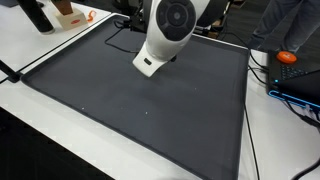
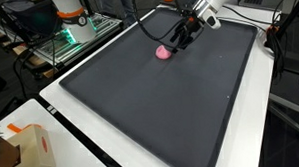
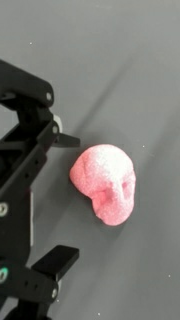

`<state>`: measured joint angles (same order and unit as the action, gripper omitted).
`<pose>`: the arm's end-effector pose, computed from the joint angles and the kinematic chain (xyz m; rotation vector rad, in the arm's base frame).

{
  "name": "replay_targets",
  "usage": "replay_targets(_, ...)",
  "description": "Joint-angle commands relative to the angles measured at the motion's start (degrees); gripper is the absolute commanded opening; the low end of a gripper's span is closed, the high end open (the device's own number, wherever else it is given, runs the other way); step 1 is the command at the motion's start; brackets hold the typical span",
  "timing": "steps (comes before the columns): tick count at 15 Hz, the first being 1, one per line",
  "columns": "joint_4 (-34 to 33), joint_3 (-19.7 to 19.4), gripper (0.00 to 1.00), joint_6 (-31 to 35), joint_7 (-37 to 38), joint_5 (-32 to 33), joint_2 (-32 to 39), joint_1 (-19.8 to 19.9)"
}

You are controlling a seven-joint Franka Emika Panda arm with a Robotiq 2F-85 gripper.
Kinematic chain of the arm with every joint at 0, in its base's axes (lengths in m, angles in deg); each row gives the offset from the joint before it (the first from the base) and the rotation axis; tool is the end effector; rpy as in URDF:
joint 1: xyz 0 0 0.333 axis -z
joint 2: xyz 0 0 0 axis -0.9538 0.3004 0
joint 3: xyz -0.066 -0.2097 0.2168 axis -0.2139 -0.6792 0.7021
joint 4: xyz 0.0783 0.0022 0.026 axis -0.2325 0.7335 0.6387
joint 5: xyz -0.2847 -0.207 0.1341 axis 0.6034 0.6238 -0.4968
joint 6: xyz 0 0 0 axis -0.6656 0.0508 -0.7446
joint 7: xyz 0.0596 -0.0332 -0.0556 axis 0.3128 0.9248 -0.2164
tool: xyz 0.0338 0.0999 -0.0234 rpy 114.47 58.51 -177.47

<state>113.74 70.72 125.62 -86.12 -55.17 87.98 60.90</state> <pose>0.5973 0.1597 0.1927 2.6509 0.7879 -0.8017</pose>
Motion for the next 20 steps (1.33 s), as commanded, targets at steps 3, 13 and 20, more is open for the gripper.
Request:
replay_targets(3,-2.6,-2.4,1.00,0.1,6.4,-9.0,1.8,4.0)
replay_targets(13,0.7,-5.7,1.00,4.6,17.1,-25.0,-0.7,10.7)
replay_targets(20,9.3,-8.2,1.00,13.3,25.7,-35.1,-5.6,13.5)
